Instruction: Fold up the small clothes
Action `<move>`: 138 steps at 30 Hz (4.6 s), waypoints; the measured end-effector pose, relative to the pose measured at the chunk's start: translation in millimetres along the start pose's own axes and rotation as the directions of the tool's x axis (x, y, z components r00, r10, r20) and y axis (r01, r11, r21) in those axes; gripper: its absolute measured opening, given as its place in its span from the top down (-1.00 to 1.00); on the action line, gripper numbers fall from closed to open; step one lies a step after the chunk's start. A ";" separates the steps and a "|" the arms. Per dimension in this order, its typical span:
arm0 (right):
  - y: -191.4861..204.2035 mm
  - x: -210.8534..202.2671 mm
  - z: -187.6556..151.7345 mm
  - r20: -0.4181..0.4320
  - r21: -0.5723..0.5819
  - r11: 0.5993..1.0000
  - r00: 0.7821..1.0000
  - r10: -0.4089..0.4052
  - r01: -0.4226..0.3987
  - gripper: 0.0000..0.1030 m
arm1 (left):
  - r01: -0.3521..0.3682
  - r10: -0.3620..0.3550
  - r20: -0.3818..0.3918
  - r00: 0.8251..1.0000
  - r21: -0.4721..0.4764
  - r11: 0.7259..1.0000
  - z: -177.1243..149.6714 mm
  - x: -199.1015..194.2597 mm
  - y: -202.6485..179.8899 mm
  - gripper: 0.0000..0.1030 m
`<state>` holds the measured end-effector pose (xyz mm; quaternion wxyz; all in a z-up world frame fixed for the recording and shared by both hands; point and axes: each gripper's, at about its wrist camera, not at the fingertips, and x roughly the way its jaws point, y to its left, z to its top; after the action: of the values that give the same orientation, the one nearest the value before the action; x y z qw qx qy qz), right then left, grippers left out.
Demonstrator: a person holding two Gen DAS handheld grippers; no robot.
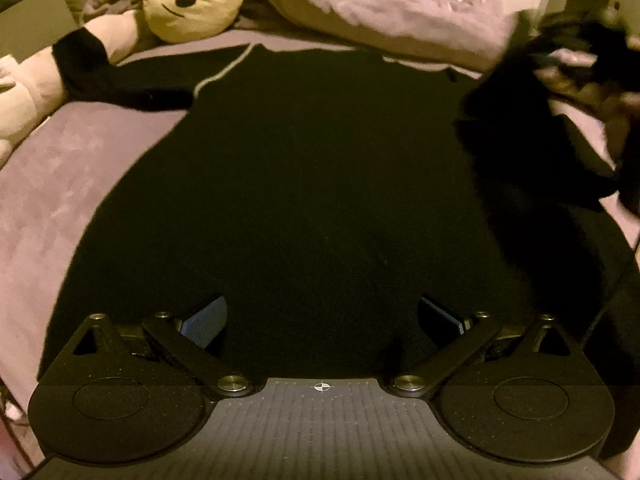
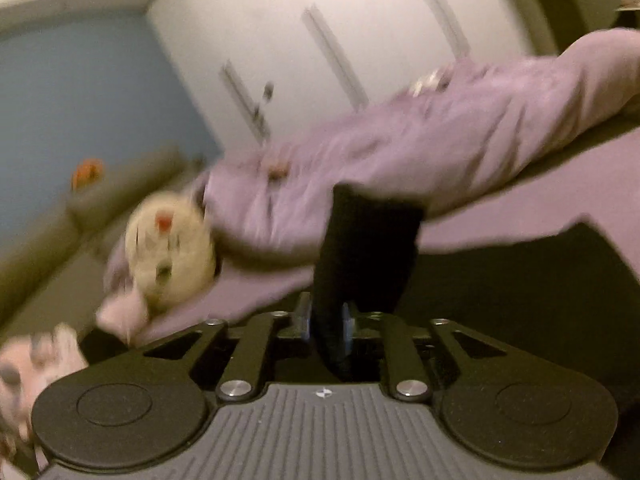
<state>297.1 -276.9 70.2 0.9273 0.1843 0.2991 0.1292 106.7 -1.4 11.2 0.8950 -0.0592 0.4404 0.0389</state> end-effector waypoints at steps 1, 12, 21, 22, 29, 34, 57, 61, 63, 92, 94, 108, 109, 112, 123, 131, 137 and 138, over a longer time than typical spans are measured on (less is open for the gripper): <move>6.1 0.1 -9.6 -0.016 -0.002 1.000 1.000 0.014 -0.014 0.60 | 0.005 -0.005 0.003 1.000 0.000 1.000 1.9 -0.5 1.4 -1.00; -81.6 -95.1 -118.4 -0.021 0.186 0.933 0.951 -0.310 0.308 0.56 | 0.197 -0.199 0.066 0.978 0.027 0.980 82.0 64.1 -43.7 -1.00; -106.7 -114.7 -155.0 0.073 0.190 0.961 0.973 -0.218 0.201 0.56 | 0.222 -0.226 0.003 0.974 -0.202 0.954 134.3 166.1 -50.6 -0.89; -108.5 -114.8 -156.5 0.077 0.191 0.962 0.974 -0.215 0.197 0.56 | 0.226 -0.230 0.005 0.973 -0.207 0.952 138.1 170.7 -50.2 -0.78; -106.7 -111.8 -159.6 0.088 0.179 0.963 0.972 -0.219 0.201 0.56 | 0.203 -0.217 -0.052 0.975 -0.192 0.960 156.1 187.6 -60.3 0.81; -103.6 -110.0 -159.6 0.085 0.167 0.963 0.970 -0.228 0.212 0.56 | 0.239 -0.228 0.088 0.970 -0.134 0.962 184.0 153.2 -54.5 0.88; -95.5 -102.8 -161.1 0.091 0.137 0.963 0.965 -0.246 0.232 0.55 | 0.320 -0.340 -0.048 0.939 -0.236 0.918 168.3 193.8 -16.7 -0.58; -98.3 -104.0 -162.1 0.097 0.148 0.964 0.967 -0.236 0.221 0.55 | 0.336 -0.352 -0.054 0.934 -0.195 0.921 153.1 191.3 -25.3 -0.38; -98.8 -104.4 -162.4 0.099 0.148 0.964 0.967 -0.236 0.220 0.55 | 0.334 -0.352 -0.064 0.934 -0.196 0.922 151.7 192.5 -25.4 0.13; -86.7 -97.8 -159.9 0.089 0.103 0.960 0.959 -0.269 0.260 0.55 | 0.142 -0.144 0.112 0.983 0.022 0.990 193.1 172.3 -4.8 -0.55; -85.7 -96.9 -159.8 0.088 0.098 0.960 0.958 -0.272 0.264 0.55 | 0.133 -0.131 0.085 0.988 -0.012 0.991 187.8 183.9 3.5 -0.55; -69.0 -83.2 -161.2 0.082 -0.014 0.935 0.933 -0.352 0.354 0.54 | 0.244 -0.236 0.179 0.955 -0.023 0.969 191.9 190.4 41.6 0.66; -68.8 -82.6 -161.8 0.082 -0.021 0.933 0.931 -0.357 0.360 0.54 | 0.224 -0.217 0.180 0.959 -0.019 0.974 193.4 186.2 46.7 0.62; -66.7 -81.5 -162.2 0.083 -0.036 0.927 0.925 -0.370 0.373 0.54 | 0.209 -0.191 0.231 0.954 -0.056 0.976 194.6 171.2 84.8 -0.60; -54.0 -76.5 -163.8 0.083 -0.116 0.893 0.900 -0.428 0.436 0.52 | -0.204 0.364 0.246 0.899 -0.499 0.842 213.7 158.9 322.3 -0.87; -45.0 -69.5 -164.9 0.086 -0.172 0.862 0.879 -0.468 0.476 0.50 | -0.215 0.377 0.201 0.904 -0.548 0.809 240.9 195.2 389.7 -0.46; -45.5 -70.3 -165.3 0.088 -0.172 0.863 0.880 -0.467 0.475 0.50 | -0.184 0.322 0.181 0.929 -0.529 0.829 248.8 206.2 394.3 0.71; -45.8 -70.4 -165.6 0.088 -0.171 0.863 0.880 -0.466 0.475 0.50 | -0.164 0.307 0.194 0.932 -0.529 0.833 249.1 202.6 393.1 0.73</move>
<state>147.8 -298.9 -38.0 0.9502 0.0204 0.3011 -0.0772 377.5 426.2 -27.0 0.8879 -0.2300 0.2922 0.2711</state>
